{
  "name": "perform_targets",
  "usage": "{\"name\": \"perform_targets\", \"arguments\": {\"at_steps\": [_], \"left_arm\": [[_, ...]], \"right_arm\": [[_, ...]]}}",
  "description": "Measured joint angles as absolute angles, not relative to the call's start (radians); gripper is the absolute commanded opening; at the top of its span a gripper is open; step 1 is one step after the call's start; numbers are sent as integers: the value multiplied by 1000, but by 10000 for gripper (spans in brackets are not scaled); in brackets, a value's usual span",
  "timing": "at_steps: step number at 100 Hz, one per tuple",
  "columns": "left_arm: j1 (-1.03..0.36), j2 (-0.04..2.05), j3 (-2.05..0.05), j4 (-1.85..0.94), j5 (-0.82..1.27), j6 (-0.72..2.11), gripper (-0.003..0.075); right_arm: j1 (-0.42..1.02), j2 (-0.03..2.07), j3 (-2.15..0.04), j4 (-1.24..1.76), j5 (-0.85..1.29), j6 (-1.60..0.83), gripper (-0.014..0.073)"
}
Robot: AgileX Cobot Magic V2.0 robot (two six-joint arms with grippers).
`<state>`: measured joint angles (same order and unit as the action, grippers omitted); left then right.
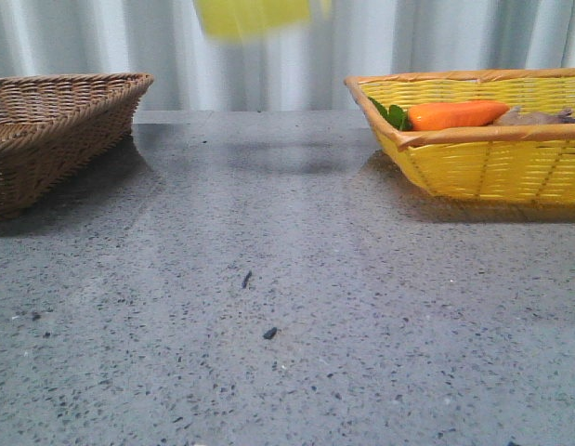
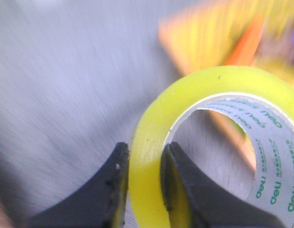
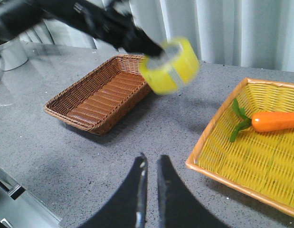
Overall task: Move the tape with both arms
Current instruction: 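Carry the tape roll with the left gripper into the brown basket, then open the left gripper and release the tape roll in the basket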
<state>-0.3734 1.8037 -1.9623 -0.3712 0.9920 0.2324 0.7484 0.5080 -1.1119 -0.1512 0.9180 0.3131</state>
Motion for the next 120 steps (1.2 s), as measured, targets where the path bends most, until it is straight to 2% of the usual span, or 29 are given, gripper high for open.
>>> {"name": "perform_targets", "arguments": {"at_steps": [16, 32, 44, 57, 64, 81, 90, 108, 120], "left_arm": [[-258, 1667, -1989, -265, 1050, 233, -20], [-114, 1644, -1973, -150, 1177, 233, -20], [-15, 1646, -1871, -139, 1192, 233, -20], [25, 1650, -1695, -159, 1127, 227, -11], [31, 1653, -1602, -166, 1084, 210, 41], [31, 1666, -1457, -188, 1028, 193, 268], [31, 1664, -1448, -221, 1009, 189, 317], [31, 1573, -1434, -274, 920, 185, 309], [27, 1406, -1348, -304, 742, 192, 227]], "right_arm": [[748, 508, -1112, -151, 916, 313, -41], [748, 508, -1112, -151, 889, 313, -41], [748, 508, -1112, -151, 860, 313, -41], [748, 508, -1112, -151, 854, 313, -41], [748, 508, -1112, -151, 852, 313, -41], [748, 508, -1112, -148, 852, 313, -41], [748, 508, -1110, -144, 852, 313, -41], [748, 508, -1110, -143, 892, 313, -41], [748, 473, -1073, -155, 913, 313, -41]]}}
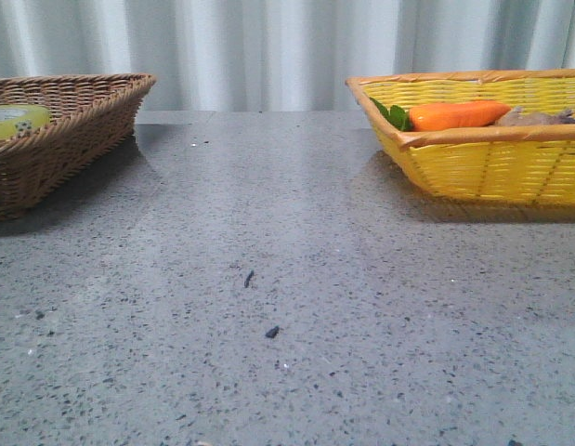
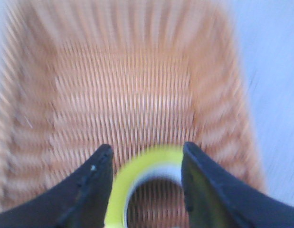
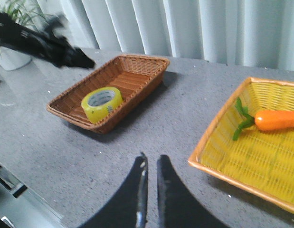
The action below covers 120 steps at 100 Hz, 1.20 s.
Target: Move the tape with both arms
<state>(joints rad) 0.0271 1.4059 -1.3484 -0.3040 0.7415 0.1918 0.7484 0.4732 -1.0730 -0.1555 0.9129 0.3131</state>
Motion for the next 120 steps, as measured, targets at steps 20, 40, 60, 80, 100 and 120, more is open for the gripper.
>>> {"name": "perform_targets", "arguments": {"at_steps": [20, 40, 60, 80, 100, 120], "left_arm": [[-53, 936, -1016, -316, 434, 262, 95], [-151, 404, -576, -305, 212, 279, -20], [-158, -3, -390, -208, 355, 280, -20], [-158, -3, -388, -231, 502, 280, -20], [-158, -3, -388, -301, 500, 280, -20], [-158, -3, -382, -372, 500, 280, -20]], "right_arm": [[748, 291, -886, -268, 828, 313, -41], [748, 131, -643, -413, 682, 313, -41], [748, 114, -514, -537, 545, 313, -41], [748, 118, -498, -574, 496, 313, -41], [748, 118, -498, -579, 487, 313, -41], [748, 118, -498, -579, 485, 313, -41]]}}
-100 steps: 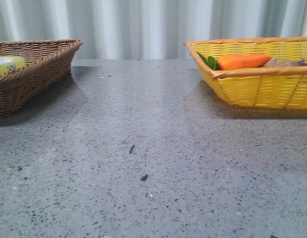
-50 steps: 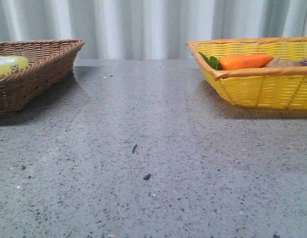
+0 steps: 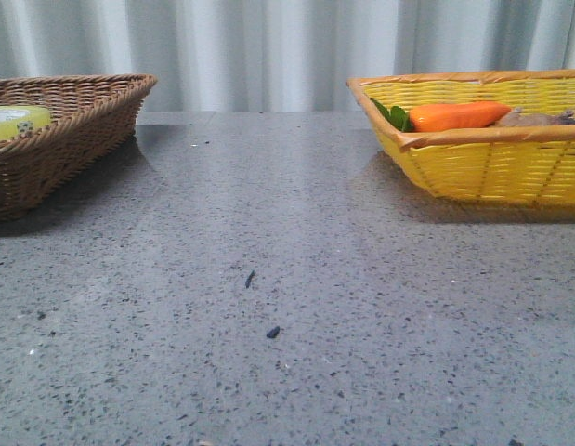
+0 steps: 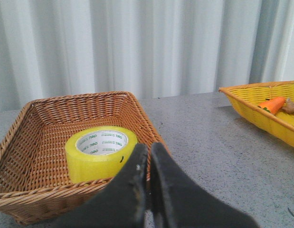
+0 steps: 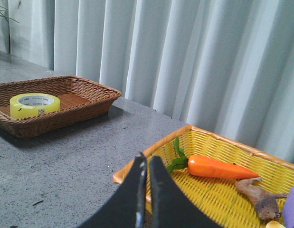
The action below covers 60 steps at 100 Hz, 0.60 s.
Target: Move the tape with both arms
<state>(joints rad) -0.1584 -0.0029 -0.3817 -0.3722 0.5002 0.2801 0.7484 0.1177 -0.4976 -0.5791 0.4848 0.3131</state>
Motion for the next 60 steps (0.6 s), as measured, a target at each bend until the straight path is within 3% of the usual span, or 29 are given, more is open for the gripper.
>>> {"name": "perform_targets", "arguments": {"at_steps": [35, 60], "left_arm": [[-154, -3, -347, -324, 470, 282, -20], [-125, -5, -82, -183, 302, 224, -20]], "right_arm": [[748, 118, -498, -581, 483, 313, -41], [748, 118, -498, -581, 480, 313, -41]]}}
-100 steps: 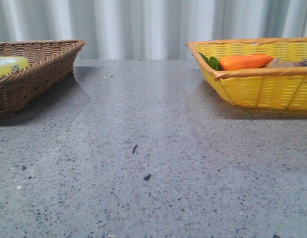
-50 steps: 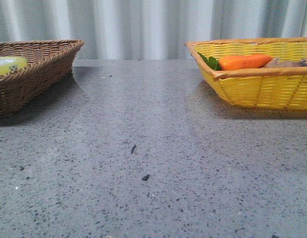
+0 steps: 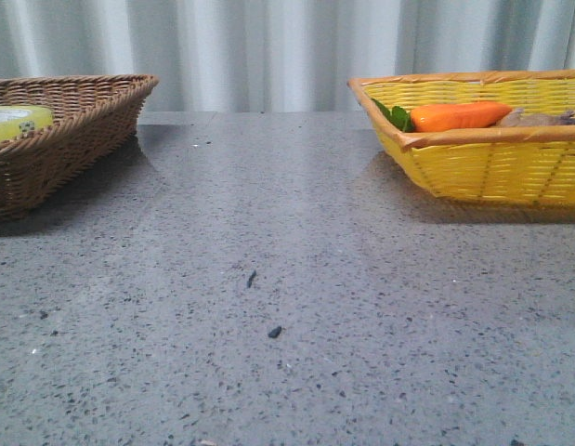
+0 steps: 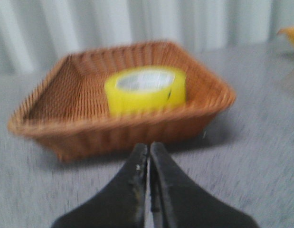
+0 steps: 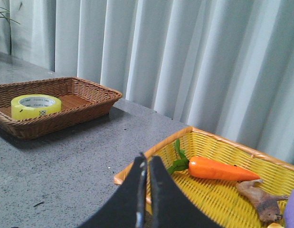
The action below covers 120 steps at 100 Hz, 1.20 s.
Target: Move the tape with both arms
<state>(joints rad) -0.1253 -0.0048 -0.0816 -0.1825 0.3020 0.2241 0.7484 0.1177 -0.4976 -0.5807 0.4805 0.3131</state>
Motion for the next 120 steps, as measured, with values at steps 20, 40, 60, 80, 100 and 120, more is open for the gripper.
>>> {"name": "perform_targets", "arguments": {"at_steps": [20, 40, 60, 80, 100, 120], "left_arm": [[-125, -5, 5, -56, 282, 17, -20], [-125, -5, 5, -42, 326, -20, -20], [-125, -5, 5, -40, 326, -22, -20], [-125, -5, 5, -38, 328, -25, -20], [-125, -5, 5, -38, 328, -26, -20], [-125, -5, 5, -38, 328, -26, -20]], "right_arm": [[748, 118, -498, -581, 479, 313, -41], [748, 118, -498, -581, 479, 313, -41], [748, 118, -498, -581, 479, 313, -41], [748, 118, -498, -581, 479, 313, -41], [748, 118, -498, -581, 479, 313, -41], [746, 118, -478, -583, 479, 313, -41]]}}
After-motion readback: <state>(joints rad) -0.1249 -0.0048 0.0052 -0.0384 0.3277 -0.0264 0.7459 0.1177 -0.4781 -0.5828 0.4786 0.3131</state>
